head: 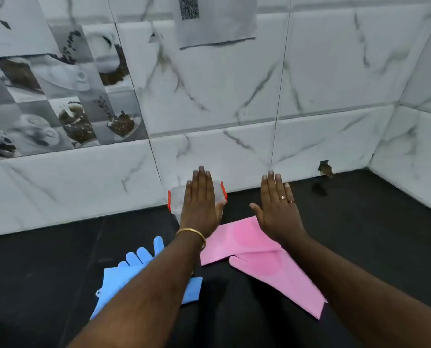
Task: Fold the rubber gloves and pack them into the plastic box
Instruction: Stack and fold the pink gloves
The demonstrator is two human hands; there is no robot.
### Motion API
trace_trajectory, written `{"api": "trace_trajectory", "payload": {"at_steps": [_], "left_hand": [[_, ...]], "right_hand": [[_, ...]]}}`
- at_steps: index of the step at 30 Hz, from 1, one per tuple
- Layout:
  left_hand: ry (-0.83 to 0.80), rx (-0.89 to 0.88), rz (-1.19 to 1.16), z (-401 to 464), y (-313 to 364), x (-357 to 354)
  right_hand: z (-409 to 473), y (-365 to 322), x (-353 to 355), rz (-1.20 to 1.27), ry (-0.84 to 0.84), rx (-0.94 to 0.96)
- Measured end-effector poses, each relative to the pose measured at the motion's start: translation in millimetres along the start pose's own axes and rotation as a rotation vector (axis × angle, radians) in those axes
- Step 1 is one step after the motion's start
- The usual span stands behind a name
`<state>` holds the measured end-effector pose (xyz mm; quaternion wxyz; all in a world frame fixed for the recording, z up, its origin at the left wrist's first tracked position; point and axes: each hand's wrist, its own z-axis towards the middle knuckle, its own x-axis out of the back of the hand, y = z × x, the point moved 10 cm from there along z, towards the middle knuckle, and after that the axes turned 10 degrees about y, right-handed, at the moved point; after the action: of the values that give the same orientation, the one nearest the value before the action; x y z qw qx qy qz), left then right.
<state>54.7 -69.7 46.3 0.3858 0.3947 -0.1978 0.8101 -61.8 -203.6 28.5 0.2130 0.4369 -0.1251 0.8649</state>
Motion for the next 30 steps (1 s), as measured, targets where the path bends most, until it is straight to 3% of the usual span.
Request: {"api": "trace_trajectory", "payload": {"at_steps": [9, 12, 18, 21, 25, 26, 27, 30], "left_hand": [[-0.321, 0.028, 0.007, -76, 42, -69], [-0.384, -0.068, -0.049, -95, 69, -78], [-0.695, -0.216, -0.170, -128, 147, -92], [-0.952, -0.069, -0.277, -160, 171, -99], [-1.535, 0.361, -0.524, -216, 181, -81], [-1.544, 0.388, -0.557, -215, 181, -75], [-1.438, 0.369, -0.570, -204, 177, -71], [-0.785, 0.260, -0.463, -141, 144, -43]], "right_hand": [[-105, 96, -80, 0.023, -0.583, -0.411], [-135, 114, -98, 0.043, -0.838, -0.506], [-140, 122, -113, 0.084, -0.993, -0.471], [-148, 114, -116, 0.307, -1.080, -0.602], [-160, 88, -104, 0.827, -1.108, -1.051], [-158, 80, -101, 0.943, -1.091, -1.109], [-153, 69, -99, 1.076, -1.070, -1.158], [-137, 45, -93, 1.354, -0.978, -1.308]]}}
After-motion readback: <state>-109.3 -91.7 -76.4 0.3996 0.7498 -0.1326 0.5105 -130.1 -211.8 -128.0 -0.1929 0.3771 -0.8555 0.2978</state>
